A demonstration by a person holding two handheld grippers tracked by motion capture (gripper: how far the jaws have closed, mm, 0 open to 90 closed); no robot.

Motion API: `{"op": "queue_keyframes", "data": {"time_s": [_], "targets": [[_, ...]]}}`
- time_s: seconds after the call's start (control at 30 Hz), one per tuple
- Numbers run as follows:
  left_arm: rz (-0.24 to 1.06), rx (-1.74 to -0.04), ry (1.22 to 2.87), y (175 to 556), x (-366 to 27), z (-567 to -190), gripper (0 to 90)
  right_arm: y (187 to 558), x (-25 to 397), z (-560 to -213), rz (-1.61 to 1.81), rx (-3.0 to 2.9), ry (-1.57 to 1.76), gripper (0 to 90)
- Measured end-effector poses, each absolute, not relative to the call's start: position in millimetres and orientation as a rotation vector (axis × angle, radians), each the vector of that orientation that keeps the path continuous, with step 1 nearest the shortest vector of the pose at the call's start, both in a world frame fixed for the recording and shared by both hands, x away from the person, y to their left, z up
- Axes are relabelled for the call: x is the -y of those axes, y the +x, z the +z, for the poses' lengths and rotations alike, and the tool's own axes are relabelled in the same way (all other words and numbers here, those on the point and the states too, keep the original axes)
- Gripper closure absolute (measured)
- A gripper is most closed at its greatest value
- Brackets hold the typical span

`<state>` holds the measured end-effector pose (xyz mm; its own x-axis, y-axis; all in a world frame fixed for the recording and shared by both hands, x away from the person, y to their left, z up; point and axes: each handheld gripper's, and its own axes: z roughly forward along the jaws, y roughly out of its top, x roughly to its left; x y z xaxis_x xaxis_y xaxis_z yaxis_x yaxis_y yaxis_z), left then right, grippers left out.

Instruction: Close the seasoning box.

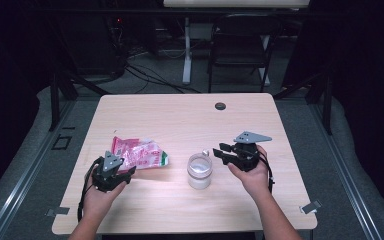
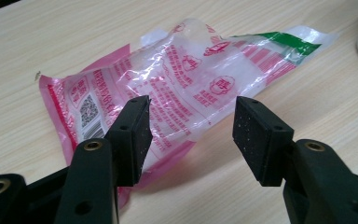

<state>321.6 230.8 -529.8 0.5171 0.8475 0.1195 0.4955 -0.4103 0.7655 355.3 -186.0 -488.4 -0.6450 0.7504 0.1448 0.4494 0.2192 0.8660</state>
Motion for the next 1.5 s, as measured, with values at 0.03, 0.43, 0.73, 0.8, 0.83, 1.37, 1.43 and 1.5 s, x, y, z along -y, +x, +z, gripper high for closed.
{"op": "queue_keyframes", "data": {"time_s": [0.03, 0.43, 0.73, 0.8, 0.83, 1.37, 1.43, 1.5], "targets": [[0.662, -1.096, 2.066, 321.7, -232.1, -530.7, 46.5, 356.5, 187.3, -490.5, 1.395, -2.182, 1.136, 62.1], [0.631, -1.131, 2.048, 324.5, -237.9, -537.5, 45.7, 367.4, 204.2, -508.7, 1.328, -2.137, 1.259, 60.1], [0.615, -1.136, 2.073, 327.9, -234.4, -543.2, 45.8, 375.5, 210.2, -531.4, 1.245, -2.109, 1.348, 57.7], [0.627, -1.136, 2.078, 327.6, -233.3, -543.4, 45.7, 376.8, 211.9, -533.7, 1.245, -2.109, 1.359, 57.0], [0.630, -1.131, 2.082, 327.6, -232.8, -543.7, 45.5, 377.2, 212.4, -534.4, 1.256, -2.103, 1.365, 56.6], [0.640, -1.136, 2.096, 328.5, -230.6, -545.6, 43.0, 381.9, 216.8, -545.2, 1.216, -2.093, 1.422, 51.7], [0.639, -1.132, 2.101, 328.8, -230.4, -545.8, 42.7, 382.1, 217.3, -545.0, 1.217, -2.090, 1.421, 50.2], [0.637, -1.143, 2.093, 328.9, -230.2, -545.4, 42.7, 382.0, 217.3, -544.9, 1.221, -2.092, 1.414, 49.4]]}}
